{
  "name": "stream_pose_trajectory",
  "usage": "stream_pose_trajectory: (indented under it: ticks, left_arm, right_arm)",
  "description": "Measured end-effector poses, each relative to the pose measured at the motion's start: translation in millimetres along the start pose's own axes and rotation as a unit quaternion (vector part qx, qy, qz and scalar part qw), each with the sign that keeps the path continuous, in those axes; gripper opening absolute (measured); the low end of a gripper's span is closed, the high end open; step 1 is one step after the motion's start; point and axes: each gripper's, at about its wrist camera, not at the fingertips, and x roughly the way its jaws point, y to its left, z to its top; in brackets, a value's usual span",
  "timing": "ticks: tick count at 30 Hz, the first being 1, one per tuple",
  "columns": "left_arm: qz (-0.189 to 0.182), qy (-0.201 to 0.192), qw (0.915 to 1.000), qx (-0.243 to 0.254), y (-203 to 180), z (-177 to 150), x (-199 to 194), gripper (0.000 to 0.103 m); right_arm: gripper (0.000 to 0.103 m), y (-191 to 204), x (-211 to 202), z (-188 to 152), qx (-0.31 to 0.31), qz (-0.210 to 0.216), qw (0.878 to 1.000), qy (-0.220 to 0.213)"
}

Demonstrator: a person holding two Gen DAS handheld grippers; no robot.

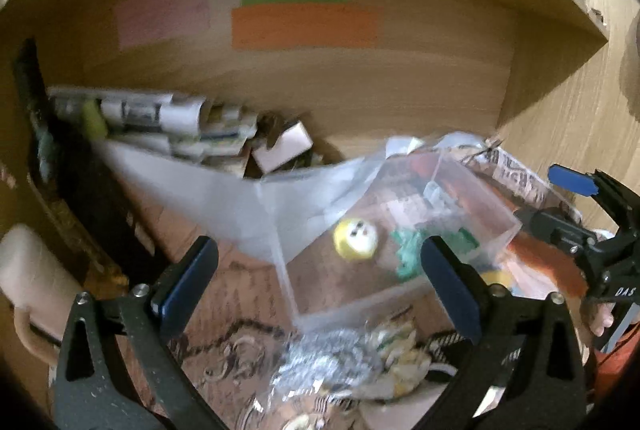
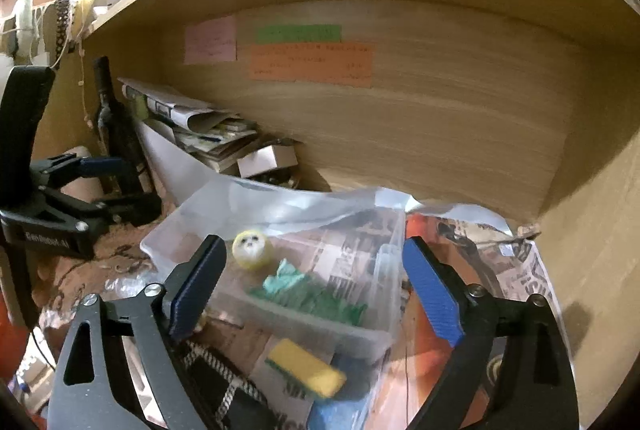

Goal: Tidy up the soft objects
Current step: 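Grasp the silver glitter pouch with the left tool while the right tool grasps the yellow-green sponge, then lower the pouch into the clear box with the left tool while the right tool drops the sponge in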

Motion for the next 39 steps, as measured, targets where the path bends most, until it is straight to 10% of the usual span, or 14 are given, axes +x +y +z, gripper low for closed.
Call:
stream_pose_trajectory:
  ticks: [11, 23, 29, 39]
  left_arm:
    - [0.007, 0.106, 0.9939, -0.028, 25, -57, 38, 0.103]
    - [-0.026, 0.136, 0.9899, -0.029, 18, -81, 57, 0.102]
    - [-0.064, 0.154, 0.9852, -0.041, 20, -83, 62, 0.074]
    - [-0.043, 0.130, 0.9903, -0.022, 17, -85, 40, 0.045]
  right_arm:
    - [0.089, -7, 19, -48, 0.027, 0.006, 0.996, 0.080]
    - [0.080, -6, 47, -74, 0.032, 0.023, 0.988, 0.150]
    - [0.048, -6, 52, -78, 0.033, 0.033, 0.985, 0.168]
    - [0.037, 3, 32, -74, 0.009, 0.022, 0.991, 0.130]
